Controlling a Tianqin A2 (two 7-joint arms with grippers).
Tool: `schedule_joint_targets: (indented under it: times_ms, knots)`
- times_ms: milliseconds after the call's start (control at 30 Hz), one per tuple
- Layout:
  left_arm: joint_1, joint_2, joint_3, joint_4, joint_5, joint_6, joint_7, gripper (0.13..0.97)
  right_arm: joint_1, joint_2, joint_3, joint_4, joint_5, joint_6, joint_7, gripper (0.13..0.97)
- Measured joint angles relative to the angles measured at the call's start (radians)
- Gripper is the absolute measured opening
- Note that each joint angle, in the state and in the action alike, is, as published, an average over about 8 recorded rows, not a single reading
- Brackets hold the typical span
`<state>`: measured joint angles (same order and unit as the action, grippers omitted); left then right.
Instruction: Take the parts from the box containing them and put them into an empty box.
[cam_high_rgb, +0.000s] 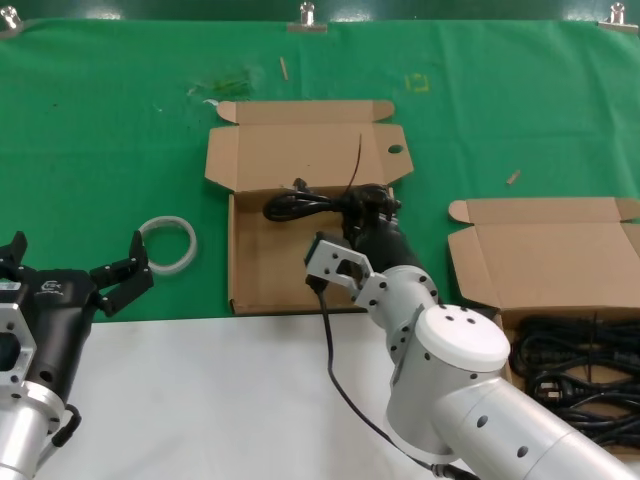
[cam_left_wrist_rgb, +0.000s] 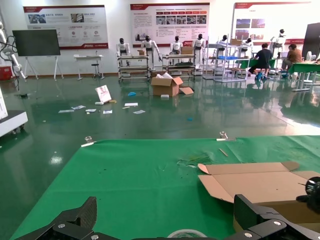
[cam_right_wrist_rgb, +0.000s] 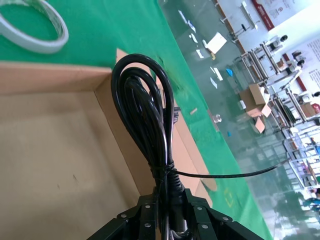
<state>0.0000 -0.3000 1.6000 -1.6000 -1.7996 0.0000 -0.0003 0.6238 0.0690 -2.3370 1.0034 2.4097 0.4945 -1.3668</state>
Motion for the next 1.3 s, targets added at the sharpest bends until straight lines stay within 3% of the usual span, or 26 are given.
schedule_joint_targets:
  times_ms: [333, 833, 1133, 1300]
  knots:
    - [0.0, 0.0, 0.0, 0.0, 0.0, 0.0, 0.0, 0.965, 0.01, 0.0, -0.031, 0.001, 0.07, -0.003, 0.044, 0.227]
    - [0.0, 0.0, 0.0, 0.0, 0.0, 0.0, 0.0, 0.965, 0.01, 0.001, -0.031, 0.001, 0.075, -0.004, 0.045, 0.279]
    - [0.0, 0.0, 0.0, 0.0, 0.0, 0.0, 0.0, 0.965, 0.01, 0.001, -0.031, 0.001, 0.075, -0.004, 0.045, 0.394]
    - [0.0, 0.0, 0.0, 0.0, 0.0, 0.0, 0.0, 0.965, 0.01, 0.001, -0.031, 0.001, 0.075, -0.004, 0.045, 0.508]
